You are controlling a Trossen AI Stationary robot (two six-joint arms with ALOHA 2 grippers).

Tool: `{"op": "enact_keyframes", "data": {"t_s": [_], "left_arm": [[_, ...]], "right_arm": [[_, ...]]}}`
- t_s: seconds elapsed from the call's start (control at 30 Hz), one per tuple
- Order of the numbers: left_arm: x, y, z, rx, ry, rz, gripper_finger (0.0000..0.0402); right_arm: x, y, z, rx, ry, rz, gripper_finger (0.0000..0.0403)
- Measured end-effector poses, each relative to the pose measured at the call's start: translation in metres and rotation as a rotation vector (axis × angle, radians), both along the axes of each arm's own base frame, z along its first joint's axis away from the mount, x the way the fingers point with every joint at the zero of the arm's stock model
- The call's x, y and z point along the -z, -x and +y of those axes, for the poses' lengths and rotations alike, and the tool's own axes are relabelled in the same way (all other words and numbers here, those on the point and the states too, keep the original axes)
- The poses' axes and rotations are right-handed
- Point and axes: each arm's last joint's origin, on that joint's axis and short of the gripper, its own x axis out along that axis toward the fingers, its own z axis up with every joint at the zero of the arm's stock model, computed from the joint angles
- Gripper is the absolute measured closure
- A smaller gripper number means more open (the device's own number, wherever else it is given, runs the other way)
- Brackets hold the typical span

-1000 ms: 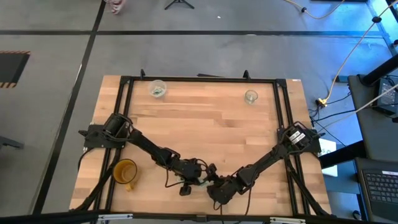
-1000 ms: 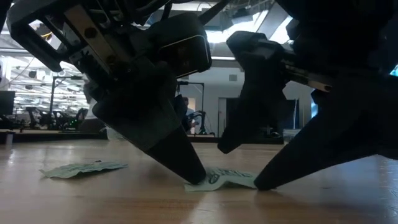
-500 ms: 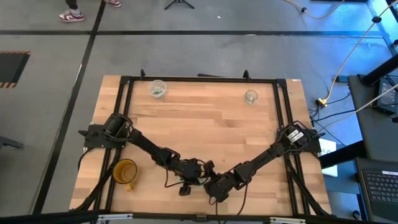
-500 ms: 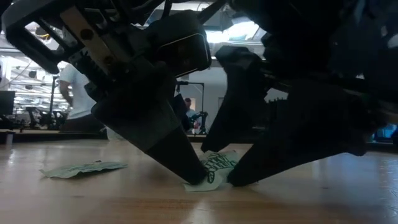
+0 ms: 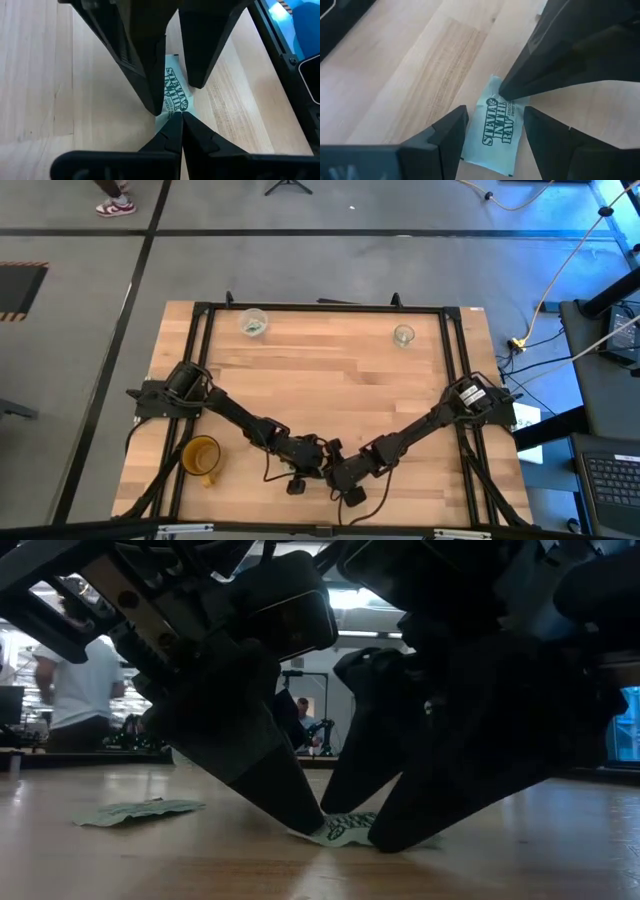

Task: Pick and place Stevia / Truvia into bins
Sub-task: Put the green stevia packet into the transparent container

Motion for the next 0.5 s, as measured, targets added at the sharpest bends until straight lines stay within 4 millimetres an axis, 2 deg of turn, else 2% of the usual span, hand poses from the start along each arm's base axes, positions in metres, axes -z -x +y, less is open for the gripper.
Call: {"op": "enact_keyframes", "data": {"t_s": [0.13,0.5], "left_arm": [[0.002,0.002,0.001,0.029,-0.039,0.010,0.0399],[0.005,0.005,0.002,0.111,-0.111,0.027,0.0400]], "right_arm": [[-0.001,0.001,-0.001,-0.036,0.030,0.003,0.0199],[-0.008,0.010,0.016,-0.241,0.296,-0.029,0.0199]]}}
